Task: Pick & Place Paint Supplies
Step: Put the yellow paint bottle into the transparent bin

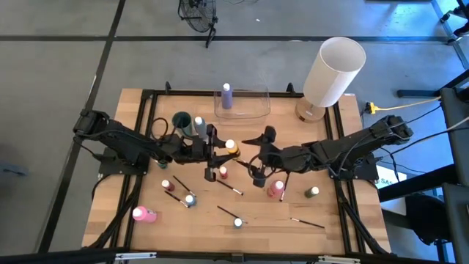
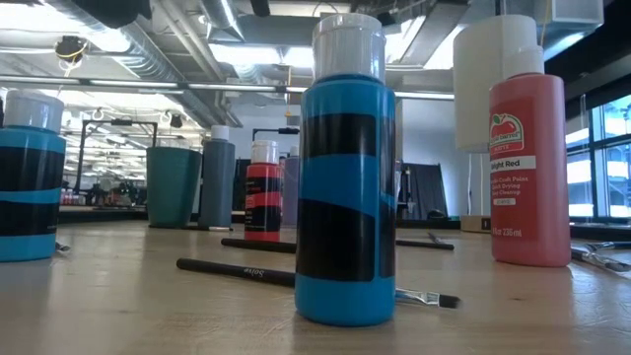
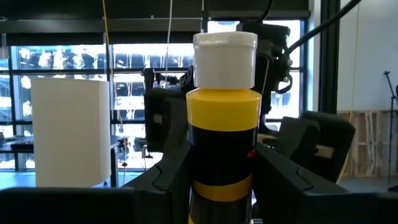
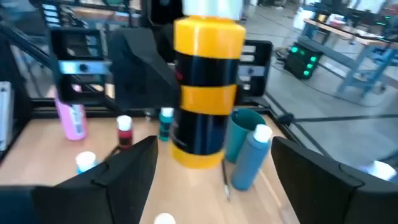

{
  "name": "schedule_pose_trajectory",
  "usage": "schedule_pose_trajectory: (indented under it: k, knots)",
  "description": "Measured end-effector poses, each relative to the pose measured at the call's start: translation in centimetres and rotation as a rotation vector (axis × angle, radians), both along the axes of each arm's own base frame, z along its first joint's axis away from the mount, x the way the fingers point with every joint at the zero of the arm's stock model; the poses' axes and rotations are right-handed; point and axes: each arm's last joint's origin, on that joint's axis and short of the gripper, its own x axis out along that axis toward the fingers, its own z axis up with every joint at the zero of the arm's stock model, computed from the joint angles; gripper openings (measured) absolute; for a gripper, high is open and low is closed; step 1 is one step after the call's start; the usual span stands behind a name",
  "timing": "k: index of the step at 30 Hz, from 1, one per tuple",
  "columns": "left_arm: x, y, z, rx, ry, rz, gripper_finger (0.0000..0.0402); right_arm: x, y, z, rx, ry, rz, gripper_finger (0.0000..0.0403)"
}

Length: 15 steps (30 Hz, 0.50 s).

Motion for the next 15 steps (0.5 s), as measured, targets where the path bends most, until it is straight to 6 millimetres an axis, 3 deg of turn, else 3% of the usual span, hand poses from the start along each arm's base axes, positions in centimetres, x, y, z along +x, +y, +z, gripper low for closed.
schedule_pose_trajectory:
  k: [15]
  knots:
    - [-0.02,0.00,0.07,0.032,-0.006,0.012,0.0139,0.88,-0.20,-0.35,0.031,-0.017,0.053,0.0318]
